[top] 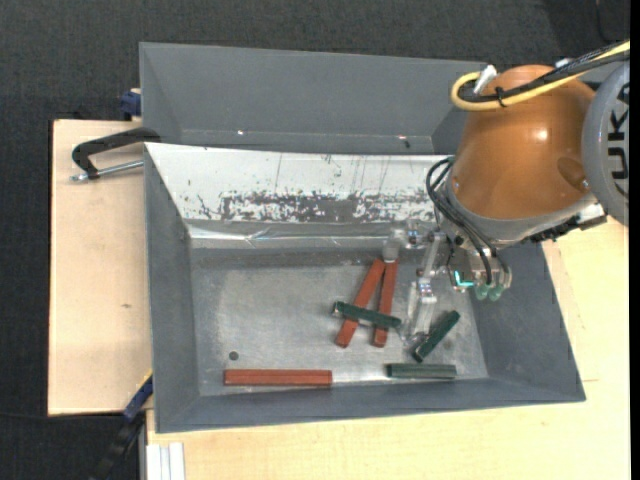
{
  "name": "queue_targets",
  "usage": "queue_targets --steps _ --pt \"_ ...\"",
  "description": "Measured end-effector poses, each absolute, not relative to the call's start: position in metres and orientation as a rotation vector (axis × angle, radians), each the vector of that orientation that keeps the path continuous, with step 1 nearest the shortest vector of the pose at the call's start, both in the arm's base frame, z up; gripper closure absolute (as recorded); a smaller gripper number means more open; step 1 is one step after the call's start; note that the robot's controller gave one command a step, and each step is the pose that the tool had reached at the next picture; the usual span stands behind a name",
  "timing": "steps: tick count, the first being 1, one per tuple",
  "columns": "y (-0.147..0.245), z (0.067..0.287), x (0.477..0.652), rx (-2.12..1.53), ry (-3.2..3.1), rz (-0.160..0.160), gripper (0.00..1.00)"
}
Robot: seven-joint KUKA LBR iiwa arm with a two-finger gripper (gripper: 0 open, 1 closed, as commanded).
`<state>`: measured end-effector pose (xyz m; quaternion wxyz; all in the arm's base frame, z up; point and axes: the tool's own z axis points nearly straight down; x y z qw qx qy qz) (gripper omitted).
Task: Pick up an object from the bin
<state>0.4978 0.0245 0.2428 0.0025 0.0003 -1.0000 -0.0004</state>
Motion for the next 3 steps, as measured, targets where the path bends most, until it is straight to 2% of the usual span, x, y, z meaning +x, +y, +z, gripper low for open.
queue_targets --steps 1,2,3 --pt "0.024 0.246 0.499 0.0 -3.144 -0.002 0.0" --pt "0.025 0.217 0.511 0.129 -3.146 -0.001 0.0" --pt "0.028 0.176 0.542 0.555 -3.1 0.0 0.0"
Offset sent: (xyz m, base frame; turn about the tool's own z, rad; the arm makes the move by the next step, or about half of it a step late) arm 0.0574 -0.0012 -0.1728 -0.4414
